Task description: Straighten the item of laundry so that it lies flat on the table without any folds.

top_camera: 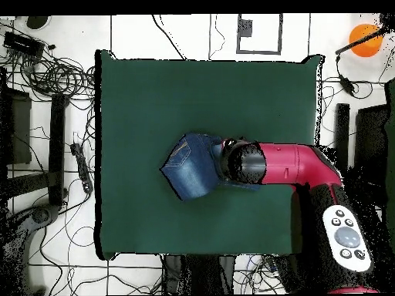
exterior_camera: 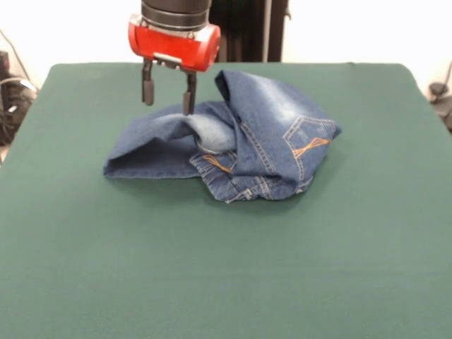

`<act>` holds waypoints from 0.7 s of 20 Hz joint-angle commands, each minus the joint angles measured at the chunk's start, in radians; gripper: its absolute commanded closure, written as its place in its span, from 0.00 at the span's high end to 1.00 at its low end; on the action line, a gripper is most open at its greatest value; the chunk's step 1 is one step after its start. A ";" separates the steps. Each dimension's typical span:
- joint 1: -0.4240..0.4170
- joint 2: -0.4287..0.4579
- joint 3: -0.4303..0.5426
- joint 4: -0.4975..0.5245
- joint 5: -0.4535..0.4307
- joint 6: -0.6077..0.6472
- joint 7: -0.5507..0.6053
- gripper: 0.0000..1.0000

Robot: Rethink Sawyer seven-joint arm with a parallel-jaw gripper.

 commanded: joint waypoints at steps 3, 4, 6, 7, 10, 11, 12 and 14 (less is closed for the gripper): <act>0.000 0.032 0.114 0.164 -0.059 -0.115 -0.092 1.00; -0.002 0.028 0.114 0.173 -0.062 -0.124 -0.089 1.00; -0.005 0.022 0.113 0.187 -0.069 -0.137 -0.083 1.00; -0.005 0.020 0.113 0.193 -0.072 -0.143 -0.080 1.00; -0.003 0.027 0.108 0.199 -0.082 -0.167 -0.066 1.00; -0.003 0.026 0.106 0.202 -0.084 -0.172 -0.065 1.00; -0.002 0.027 0.104 0.200 -0.085 -0.173 -0.066 1.00; -0.005 0.031 0.103 0.199 -0.090 -0.182 -0.070 1.00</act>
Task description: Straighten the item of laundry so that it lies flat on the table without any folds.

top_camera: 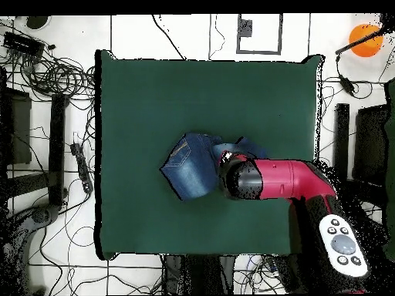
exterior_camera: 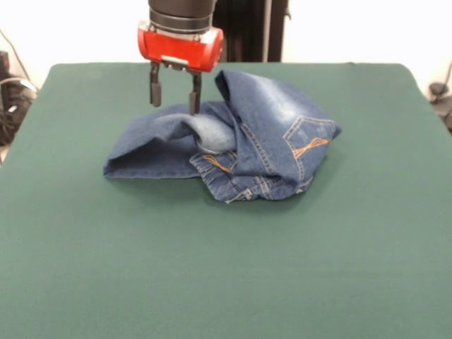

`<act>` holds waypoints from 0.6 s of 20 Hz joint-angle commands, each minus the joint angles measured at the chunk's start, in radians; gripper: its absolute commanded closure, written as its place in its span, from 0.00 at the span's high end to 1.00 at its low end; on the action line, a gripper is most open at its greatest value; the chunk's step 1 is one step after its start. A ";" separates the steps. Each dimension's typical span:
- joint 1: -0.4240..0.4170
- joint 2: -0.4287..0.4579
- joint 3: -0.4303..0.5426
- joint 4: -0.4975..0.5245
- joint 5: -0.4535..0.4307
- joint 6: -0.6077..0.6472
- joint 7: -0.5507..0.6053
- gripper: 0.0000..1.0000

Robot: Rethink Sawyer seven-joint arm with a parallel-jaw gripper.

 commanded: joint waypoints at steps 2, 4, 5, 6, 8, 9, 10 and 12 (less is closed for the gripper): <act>0.014 0.041 0.101 0.098 -0.060 -0.074 -0.073 1.00; 0.010 0.050 0.100 0.092 -0.066 -0.084 -0.078 1.00; 0.010 0.054 0.097 0.091 -0.073 -0.094 -0.078 1.00; 0.012 0.052 0.092 0.092 -0.077 -0.093 -0.078 1.00; 0.022 0.042 0.082 0.095 -0.080 -0.089 -0.068 1.00; 0.024 0.045 0.084 0.099 -0.079 -0.093 -0.058 1.00; 0.028 0.051 0.082 0.100 -0.084 -0.105 -0.047 1.00; 0.036 0.049 0.079 0.106 -0.086 -0.110 -0.031 1.00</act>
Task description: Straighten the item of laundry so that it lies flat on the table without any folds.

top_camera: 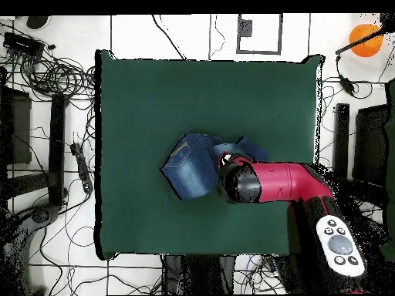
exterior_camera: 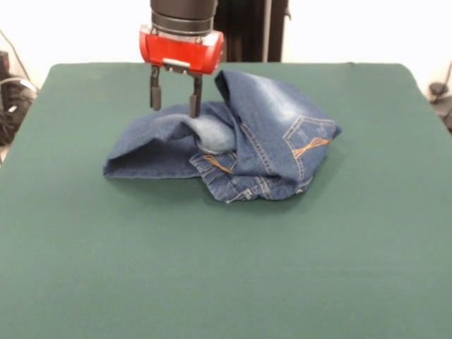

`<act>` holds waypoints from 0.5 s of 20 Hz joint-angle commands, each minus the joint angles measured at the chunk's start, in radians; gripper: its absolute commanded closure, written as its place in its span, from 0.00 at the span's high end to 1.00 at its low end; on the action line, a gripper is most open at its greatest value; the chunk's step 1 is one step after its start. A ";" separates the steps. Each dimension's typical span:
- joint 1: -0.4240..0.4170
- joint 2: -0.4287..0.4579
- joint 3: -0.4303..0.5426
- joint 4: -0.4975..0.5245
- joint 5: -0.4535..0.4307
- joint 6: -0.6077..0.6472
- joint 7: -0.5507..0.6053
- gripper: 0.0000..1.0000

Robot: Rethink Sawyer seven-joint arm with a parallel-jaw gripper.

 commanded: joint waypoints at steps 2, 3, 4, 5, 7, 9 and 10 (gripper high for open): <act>0.035 0.022 0.081 0.102 -0.035 -0.024 -0.036 1.00; 0.036 0.024 0.079 0.101 -0.040 -0.026 -0.037 1.00; 0.037 0.033 0.078 0.095 -0.046 -0.035 -0.036 1.00; 0.037 0.037 0.079 0.096 -0.048 -0.042 -0.035 1.00; 0.037 0.034 0.081 0.098 -0.045 -0.039 -0.035 1.00; 0.039 0.030 0.080 0.097 -0.044 -0.033 -0.035 1.00; 0.041 0.034 0.078 0.094 -0.047 -0.036 -0.034 1.00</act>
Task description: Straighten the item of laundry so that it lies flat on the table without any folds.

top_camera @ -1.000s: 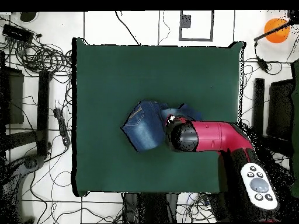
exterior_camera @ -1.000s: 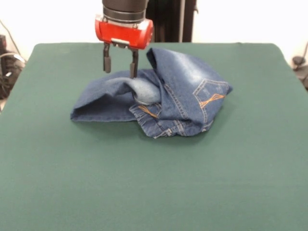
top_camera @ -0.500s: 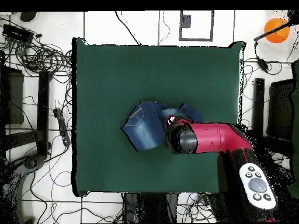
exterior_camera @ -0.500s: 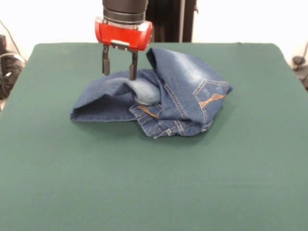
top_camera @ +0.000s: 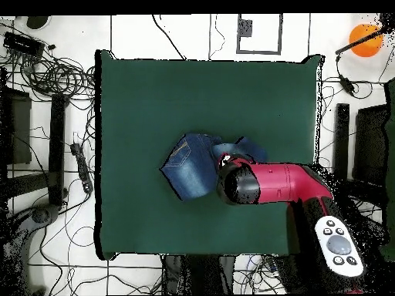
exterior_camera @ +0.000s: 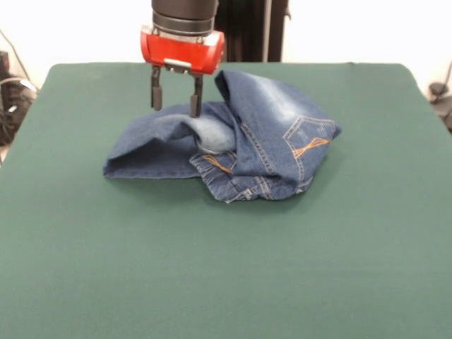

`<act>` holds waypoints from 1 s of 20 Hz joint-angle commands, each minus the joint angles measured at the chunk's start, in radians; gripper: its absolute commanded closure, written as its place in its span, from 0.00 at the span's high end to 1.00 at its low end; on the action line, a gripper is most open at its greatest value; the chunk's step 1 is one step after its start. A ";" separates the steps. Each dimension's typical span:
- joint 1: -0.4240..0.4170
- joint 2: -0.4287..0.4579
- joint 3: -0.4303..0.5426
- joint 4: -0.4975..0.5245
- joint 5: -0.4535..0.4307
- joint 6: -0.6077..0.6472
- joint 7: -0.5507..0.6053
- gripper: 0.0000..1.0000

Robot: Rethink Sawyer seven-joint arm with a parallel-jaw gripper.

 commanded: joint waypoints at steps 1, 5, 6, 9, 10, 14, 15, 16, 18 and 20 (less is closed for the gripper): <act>0.037 0.039 0.081 0.083 -0.040 -0.032 -0.037 1.00; 0.041 0.045 0.079 0.076 -0.039 -0.036 -0.030 1.00; 0.041 0.047 0.079 0.075 -0.039 -0.037 -0.029 1.00; 0.040 0.048 0.078 0.075 -0.039 -0.038 -0.030 1.00; 0.041 0.047 0.077 0.074 -0.039 -0.036 -0.029 1.00; 0.045 0.055 0.072 0.069 -0.044 -0.044 -0.024 1.00; 0.047 0.052 0.070 0.069 -0.044 -0.043 -0.022 1.00; 0.047 0.051 0.070 0.070 -0.042 -0.041 -0.021 1.00; 0.049 0.055 0.068 0.070 -0.042 -0.045 -0.017 1.00; 0.055 0.054 0.065 0.070 -0.039 -0.043 -0.009 1.00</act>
